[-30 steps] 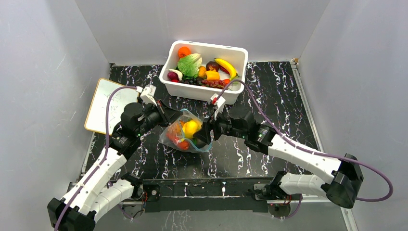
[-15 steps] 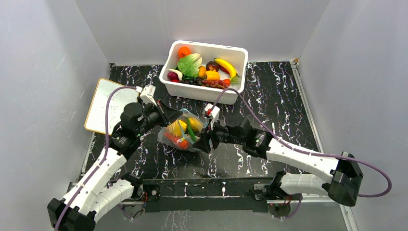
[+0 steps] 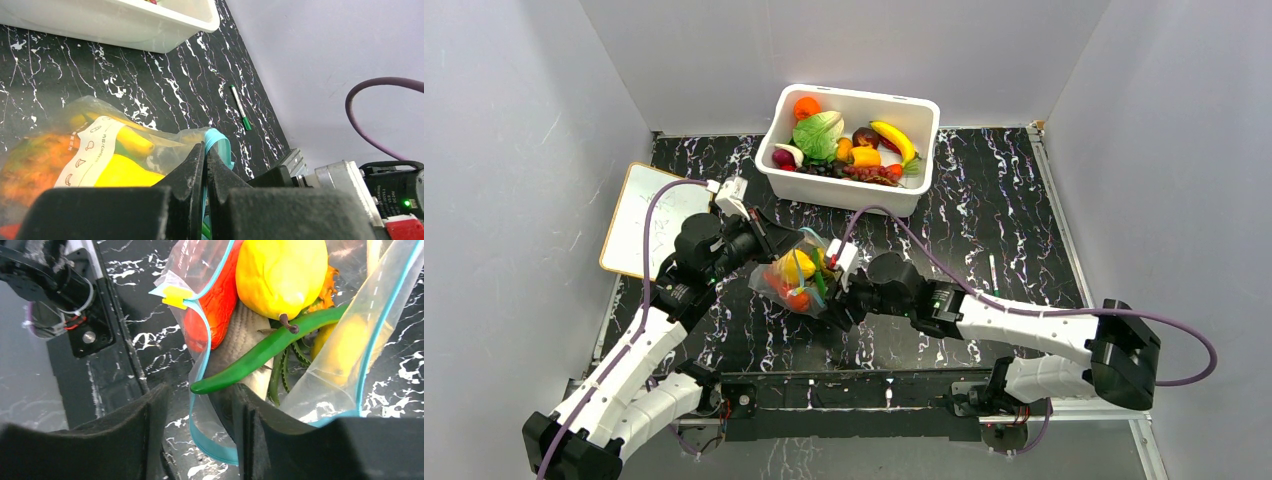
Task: Place the food in the zip-top bag and seal the zipper
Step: Zip the zipper food storage bag at the center of the board.
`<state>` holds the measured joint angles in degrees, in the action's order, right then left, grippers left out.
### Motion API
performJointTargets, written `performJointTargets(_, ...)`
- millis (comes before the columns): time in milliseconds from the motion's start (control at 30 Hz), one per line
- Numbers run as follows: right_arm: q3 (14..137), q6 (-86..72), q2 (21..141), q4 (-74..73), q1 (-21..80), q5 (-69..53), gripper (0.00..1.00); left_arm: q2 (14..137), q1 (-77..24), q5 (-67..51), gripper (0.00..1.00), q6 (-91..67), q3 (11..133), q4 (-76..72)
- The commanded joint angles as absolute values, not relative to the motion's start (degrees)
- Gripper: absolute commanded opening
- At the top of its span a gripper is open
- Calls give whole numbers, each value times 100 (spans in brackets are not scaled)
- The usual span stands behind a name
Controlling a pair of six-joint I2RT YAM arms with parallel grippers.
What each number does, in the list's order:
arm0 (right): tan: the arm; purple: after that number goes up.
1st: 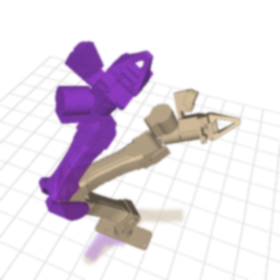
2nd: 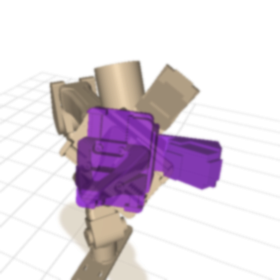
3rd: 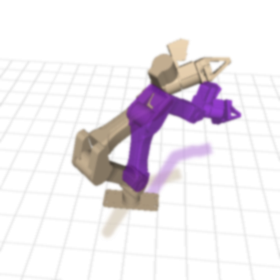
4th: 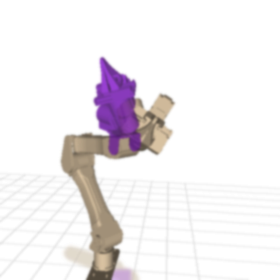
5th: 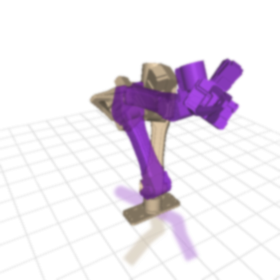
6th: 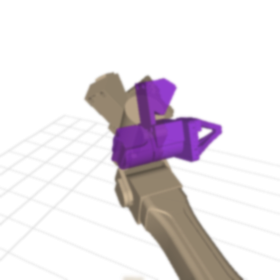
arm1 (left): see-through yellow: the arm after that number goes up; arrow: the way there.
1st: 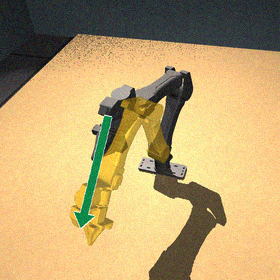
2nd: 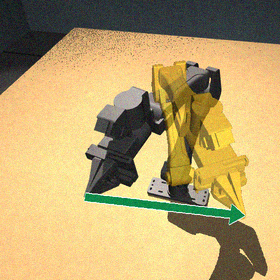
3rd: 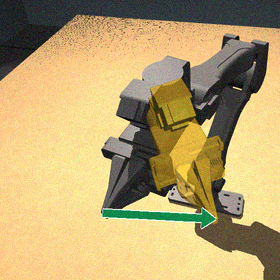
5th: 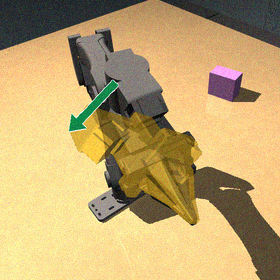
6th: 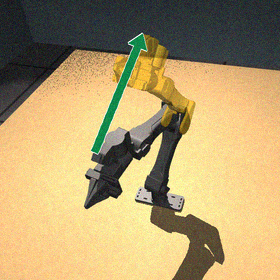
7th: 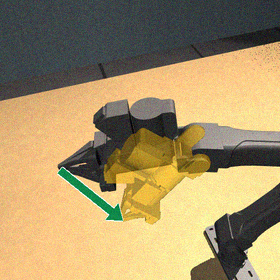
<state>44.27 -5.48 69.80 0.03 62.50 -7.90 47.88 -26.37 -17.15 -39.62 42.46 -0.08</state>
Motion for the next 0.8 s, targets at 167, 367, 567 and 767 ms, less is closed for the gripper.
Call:
performJointTargets(167,4383,-317,6879,475,6402,-71,22,4575,-2654,-1828,0,-4001,4494,-257)
performJointTargets(367,4547,-570,6370,338,6421,-195,0,4576,-2654,-1848,0,-3986,4489,-212)
performJointTargets(567,4936,-835,5982,-166,6425,-184,0,4882,-2648,-2638,5,-3674,4446,-458)
performJointTargets(767,5277,-1177,6158,-671,6425,59,0,5206,-2654,-3458,30,-3086,4754,-186)
